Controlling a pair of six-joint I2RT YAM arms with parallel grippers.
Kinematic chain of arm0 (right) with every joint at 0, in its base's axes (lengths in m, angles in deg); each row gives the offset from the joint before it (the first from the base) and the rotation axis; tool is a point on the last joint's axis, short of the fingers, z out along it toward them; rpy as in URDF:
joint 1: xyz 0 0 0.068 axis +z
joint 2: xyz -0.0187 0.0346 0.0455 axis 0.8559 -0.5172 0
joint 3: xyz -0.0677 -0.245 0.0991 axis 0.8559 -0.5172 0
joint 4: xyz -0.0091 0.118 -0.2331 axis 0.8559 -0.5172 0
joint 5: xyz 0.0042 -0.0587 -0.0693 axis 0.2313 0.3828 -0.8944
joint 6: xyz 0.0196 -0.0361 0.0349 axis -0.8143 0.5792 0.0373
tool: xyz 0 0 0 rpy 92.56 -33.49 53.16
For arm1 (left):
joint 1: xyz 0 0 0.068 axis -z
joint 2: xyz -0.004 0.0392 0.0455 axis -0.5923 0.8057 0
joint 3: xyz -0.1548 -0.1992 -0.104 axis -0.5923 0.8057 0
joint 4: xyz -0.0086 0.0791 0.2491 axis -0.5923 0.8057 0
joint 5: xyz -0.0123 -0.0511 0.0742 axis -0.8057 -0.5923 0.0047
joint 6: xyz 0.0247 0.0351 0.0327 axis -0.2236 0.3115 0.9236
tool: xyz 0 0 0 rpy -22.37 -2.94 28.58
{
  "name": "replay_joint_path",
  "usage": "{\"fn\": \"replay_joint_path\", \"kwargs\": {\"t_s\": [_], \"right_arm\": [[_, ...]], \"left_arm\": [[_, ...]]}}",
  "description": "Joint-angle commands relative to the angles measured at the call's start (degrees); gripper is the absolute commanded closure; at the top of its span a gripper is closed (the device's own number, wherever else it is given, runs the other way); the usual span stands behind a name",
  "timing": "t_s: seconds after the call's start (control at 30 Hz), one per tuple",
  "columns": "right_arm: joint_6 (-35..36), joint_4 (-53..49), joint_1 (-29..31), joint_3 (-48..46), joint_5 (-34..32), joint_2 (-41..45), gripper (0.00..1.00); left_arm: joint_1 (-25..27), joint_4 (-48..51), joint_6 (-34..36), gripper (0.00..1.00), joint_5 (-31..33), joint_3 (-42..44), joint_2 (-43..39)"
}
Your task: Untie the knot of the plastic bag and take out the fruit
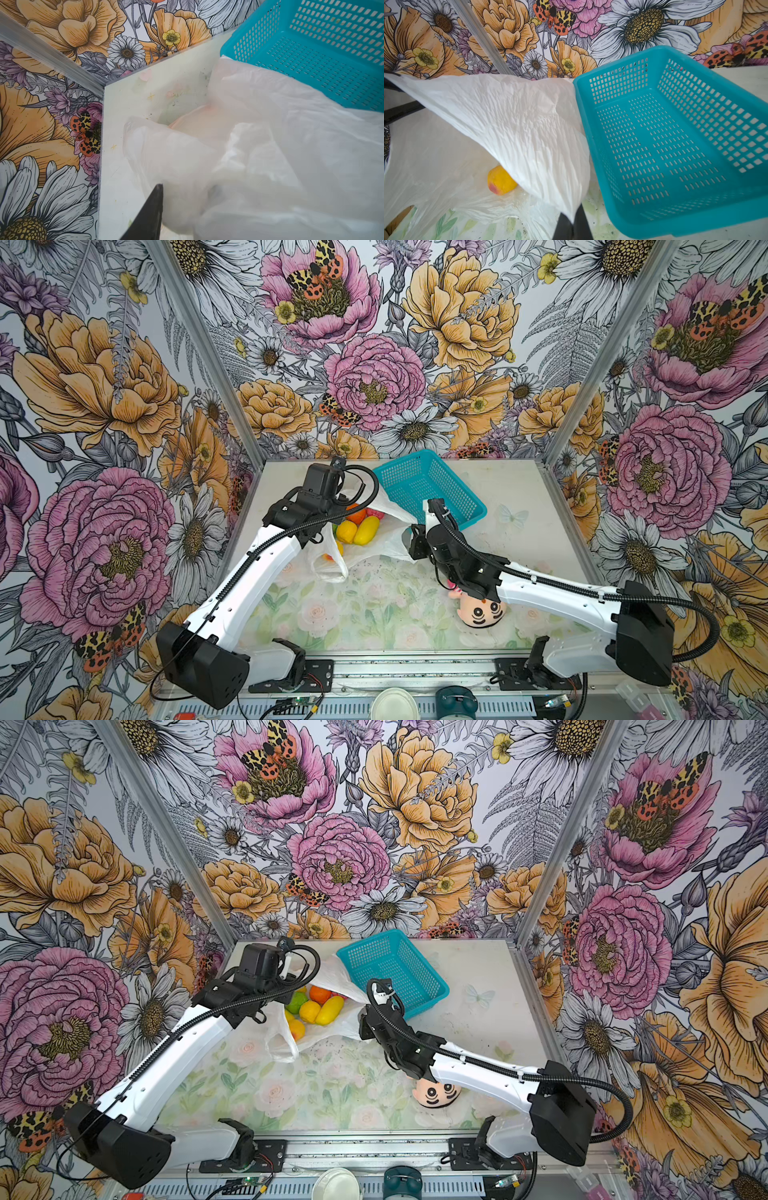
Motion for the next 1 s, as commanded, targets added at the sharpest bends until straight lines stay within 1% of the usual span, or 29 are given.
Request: {"fn": "replay_joint_path", "kwargs": {"t_s": [0.0,0.03,0.07,0.1,0.13,0.2,0.23,0.33,0.47,0.57,0.67,0.8,0.9,0.97], "right_arm": [[0.32,0.09,-0.74,-1.29,-3.9,2.01,1.0],[0.98,0.7,-0.73,-1.47,-3.08,2.14,0.92],[1.85,1.66,-0.73,-1.79,-1.9,2.27,0.81],[2.75,2.44,-0.62,-1.91,-0.57,2.44,0.67],[3.4,2.62,-0.36,-1.99,0.07,2.69,0.55],[4.68,2.0,0.35,-1.5,0.35,3.37,0.42],[5.55,1.25,1.18,-1.02,0.13,3.91,0.37],[8.08,-0.2,3.98,-0.04,-1.32,6.07,0.29],[11.56,0.64,8.64,-0.15,-1.86,9.84,0.28],[14.72,2.24,12.53,-0.14,-2.2,10.93,0.31],[17.43,3.14,16.21,0.63,-1.92,9.93,0.35],[17.79,7.53,18.74,-0.13,1.7,4.69,0.38],[16.25,11.56,18.67,0.66,3.03,-1.72,0.4],[14.64,14.23,18.04,1.51,4.6,-5.97,0.42]], "left_arm": [[-0.94,-0.83,-0.49,0.88,1.95,0.01,0.4],[-0.94,-0.77,-0.48,0.99,1.47,-0.14,0.33],[-0.94,-0.77,-0.49,1.0,0.79,-0.14,0.15],[-1.0,-0.88,-0.46,1.0,-0.41,-0.08,-0.02],[-0.94,-0.91,-0.39,1.0,-1.39,-0.08,-0.12],[-0.76,-0.92,-0.42,1.0,-2.4,-0.16,0.12],[-0.68,-0.86,-0.5,1.0,-2.87,-0.18,0.38],[-0.68,-0.74,-0.58,1.0,-4.42,-0.35,1.08],[-0.63,-0.68,-0.98,1.0,-5.19,-0.34,1.2],[-0.26,-0.78,-1.8,1.0,-4.87,-0.35,1.61],[0.42,-0.18,-3.17,1.0,-5.22,-0.28,2.63],[0.51,0.25,-3.95,1.0,-5.07,-0.34,3.3],[-1.13,0.18,-4.35,1.0,-7.48,-0.61,2.99],[-1.99,0.14,-4.59,1.0,-7.84,-0.61,2.86]]}}
